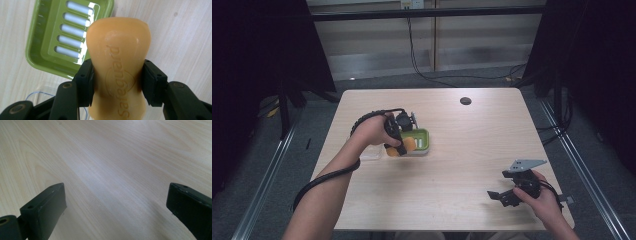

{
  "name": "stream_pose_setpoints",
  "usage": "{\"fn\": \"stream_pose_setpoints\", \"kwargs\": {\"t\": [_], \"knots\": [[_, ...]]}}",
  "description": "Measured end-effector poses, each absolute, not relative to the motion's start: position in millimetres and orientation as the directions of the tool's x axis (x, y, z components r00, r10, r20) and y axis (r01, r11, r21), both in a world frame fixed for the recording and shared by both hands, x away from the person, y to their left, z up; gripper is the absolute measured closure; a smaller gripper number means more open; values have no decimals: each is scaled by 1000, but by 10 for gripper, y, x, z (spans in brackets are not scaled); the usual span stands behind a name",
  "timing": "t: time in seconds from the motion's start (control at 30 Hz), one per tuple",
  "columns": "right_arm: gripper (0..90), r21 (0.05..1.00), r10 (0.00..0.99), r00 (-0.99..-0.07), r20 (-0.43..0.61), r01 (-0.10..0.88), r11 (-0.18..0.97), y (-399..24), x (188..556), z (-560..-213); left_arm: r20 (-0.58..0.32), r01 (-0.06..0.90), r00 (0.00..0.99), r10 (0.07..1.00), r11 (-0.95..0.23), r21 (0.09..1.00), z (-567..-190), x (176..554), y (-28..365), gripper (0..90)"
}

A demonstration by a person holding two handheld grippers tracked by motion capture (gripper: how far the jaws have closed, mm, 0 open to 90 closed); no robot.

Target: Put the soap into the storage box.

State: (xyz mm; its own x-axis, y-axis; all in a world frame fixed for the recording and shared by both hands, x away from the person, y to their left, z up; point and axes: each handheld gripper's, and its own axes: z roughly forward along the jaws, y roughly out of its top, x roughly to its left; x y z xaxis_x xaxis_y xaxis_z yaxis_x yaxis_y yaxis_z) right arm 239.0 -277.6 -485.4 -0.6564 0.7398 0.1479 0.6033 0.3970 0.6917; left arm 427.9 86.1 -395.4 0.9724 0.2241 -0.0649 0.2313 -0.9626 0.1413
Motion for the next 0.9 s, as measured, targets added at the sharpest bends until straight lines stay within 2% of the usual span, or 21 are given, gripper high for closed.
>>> {"fn": "stream_pose_setpoints", "kwargs": {"t": [0.03, 0.2, 0.33, 0.37, 0.47, 0.5, 0.9], "knots": [[23, 692, 740, -656, 148, 603, 397, -2776, 2390, -4854, -41, 241, 971, 237, -959, 150, -3960, 4269, 852, 500], [23, 691, 740, -657, 144, 602, 400, -2774, 2395, -4854, -33, 219, 976, 217, -964, 149, -3930, 4305, 819, 500], [23, 692, 739, -659, 143, 600, 401, -2777, 2395, -4853, -34, 201, 980, 199, -969, 140, -3907, 4345, 795, 500], [23, 693, 738, -659, 144, 600, 401, -2779, 2395, -4852, -57, 206, 978, 200, -969, 135, -3897, 4356, 790, 500], [23, 693, 739, -658, 143, 600, 400, -2782, 2393, -4851, -14, 195, 981, 195, -970, 144, -3897, 4359, 768, 500], [23, 696, 739, -659, 142, 597, 399, -2783, 2394, -4852, -47, 193, 981, 189, -971, 140, -3881, 4380, 760, 500], [23, 691, 735, -666, 128, 591, 416, -2761, 2389, -4851, -18, 170, 985, 169, -975, 145, -3888, 4423, 717, 500]]}}
